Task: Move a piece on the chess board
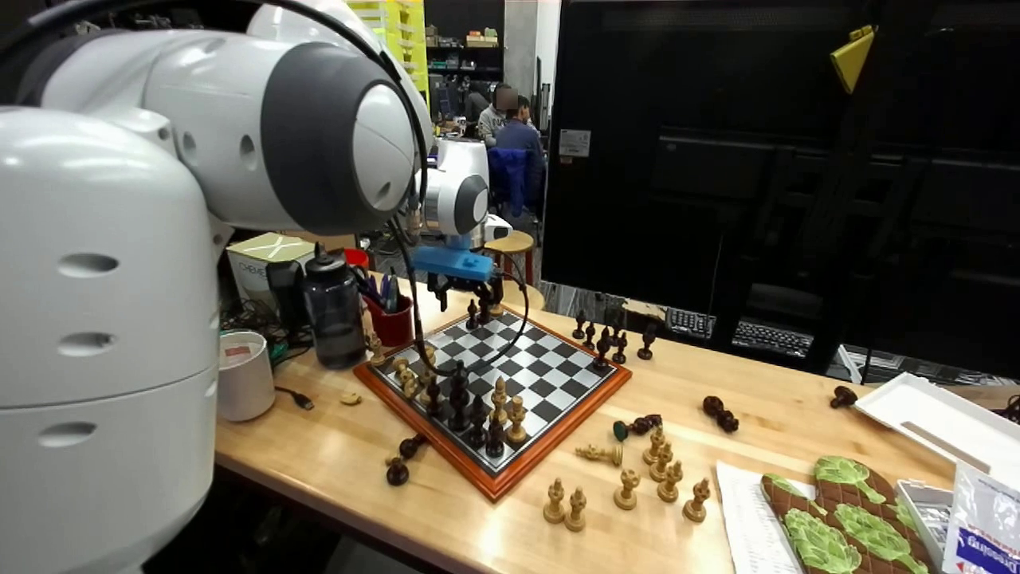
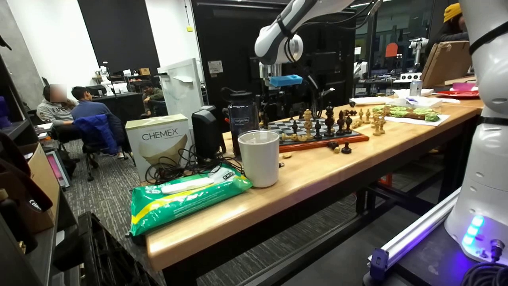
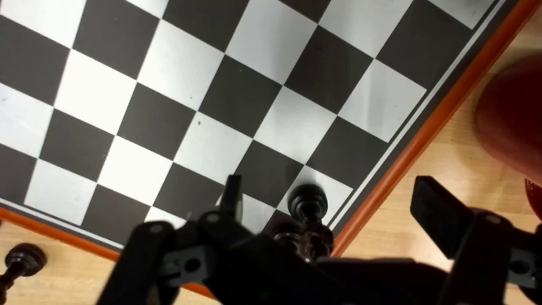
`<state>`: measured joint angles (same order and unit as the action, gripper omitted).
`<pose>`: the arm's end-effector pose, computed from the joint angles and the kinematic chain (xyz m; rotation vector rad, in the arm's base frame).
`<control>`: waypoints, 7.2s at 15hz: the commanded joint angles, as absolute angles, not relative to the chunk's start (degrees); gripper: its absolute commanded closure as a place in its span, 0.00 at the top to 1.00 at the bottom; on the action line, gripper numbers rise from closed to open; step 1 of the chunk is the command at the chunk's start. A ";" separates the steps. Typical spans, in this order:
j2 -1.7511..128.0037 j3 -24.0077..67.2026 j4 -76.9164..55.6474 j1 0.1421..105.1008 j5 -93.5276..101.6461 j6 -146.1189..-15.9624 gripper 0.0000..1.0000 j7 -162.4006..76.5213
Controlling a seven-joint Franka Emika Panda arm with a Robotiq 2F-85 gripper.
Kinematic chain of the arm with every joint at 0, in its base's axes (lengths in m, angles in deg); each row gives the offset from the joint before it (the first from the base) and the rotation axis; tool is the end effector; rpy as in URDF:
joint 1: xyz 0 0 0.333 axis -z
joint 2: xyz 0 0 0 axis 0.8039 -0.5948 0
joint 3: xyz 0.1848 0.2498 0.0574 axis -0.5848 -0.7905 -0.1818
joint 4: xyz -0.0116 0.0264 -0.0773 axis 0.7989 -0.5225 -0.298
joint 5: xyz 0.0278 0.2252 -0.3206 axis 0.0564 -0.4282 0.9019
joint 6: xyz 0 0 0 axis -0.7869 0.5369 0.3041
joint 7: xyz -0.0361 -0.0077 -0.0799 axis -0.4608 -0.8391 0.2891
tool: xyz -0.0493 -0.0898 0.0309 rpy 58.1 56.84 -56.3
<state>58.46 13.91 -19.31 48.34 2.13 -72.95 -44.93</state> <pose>0.6479 0.0971 0.3634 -3.1180 -0.1785 -0.1157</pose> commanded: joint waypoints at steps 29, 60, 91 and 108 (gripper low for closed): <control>56.28 13.99 -12.90 47.73 2.33 -68.11 0.00 -44.89; 53.54 13.59 -10.80 48.23 0.62 -67.12 0.00 -46.84; 50.83 13.51 -7.13 48.44 0.34 -66.51 0.10 -47.81; 55.94 14.01 -9.61 47.52 2.11 -65.06 0.06 -46.68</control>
